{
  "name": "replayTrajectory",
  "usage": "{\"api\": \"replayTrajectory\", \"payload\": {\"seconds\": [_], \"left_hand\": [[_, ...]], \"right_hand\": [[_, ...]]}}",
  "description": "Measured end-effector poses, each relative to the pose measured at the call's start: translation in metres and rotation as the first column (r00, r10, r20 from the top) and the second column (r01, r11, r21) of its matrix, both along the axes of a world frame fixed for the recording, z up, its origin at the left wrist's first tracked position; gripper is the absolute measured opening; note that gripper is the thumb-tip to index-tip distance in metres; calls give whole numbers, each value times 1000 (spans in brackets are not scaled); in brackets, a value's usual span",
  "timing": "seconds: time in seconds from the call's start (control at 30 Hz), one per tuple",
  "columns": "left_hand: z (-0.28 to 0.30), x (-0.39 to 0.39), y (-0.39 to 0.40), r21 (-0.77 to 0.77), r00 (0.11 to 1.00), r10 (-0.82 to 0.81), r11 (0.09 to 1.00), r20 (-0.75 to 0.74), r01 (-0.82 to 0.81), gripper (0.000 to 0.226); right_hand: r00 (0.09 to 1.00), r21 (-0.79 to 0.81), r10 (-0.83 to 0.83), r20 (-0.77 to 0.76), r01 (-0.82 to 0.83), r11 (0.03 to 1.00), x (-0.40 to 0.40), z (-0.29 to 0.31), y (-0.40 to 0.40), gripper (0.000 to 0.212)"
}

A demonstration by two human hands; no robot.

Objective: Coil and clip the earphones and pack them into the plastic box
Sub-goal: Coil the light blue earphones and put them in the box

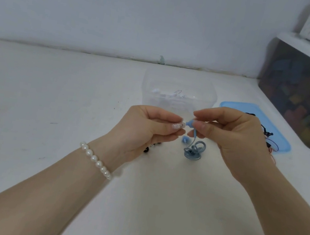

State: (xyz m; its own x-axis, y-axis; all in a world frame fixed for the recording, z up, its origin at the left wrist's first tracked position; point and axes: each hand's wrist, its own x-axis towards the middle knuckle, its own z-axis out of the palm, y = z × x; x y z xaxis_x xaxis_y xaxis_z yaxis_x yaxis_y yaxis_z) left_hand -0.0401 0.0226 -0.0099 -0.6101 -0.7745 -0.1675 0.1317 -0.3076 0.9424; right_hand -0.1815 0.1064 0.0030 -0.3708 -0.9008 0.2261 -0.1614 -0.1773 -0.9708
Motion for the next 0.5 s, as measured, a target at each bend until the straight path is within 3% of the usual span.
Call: {"api": "replayTrajectory", "payload": {"seconds": [0.5], "left_hand": [[-2, -2, 0, -35, 1000, 17, 999, 8, -17, 19]], "right_hand": [[984, -18, -63, -164, 61, 998, 2, -6, -4, 16]]}}
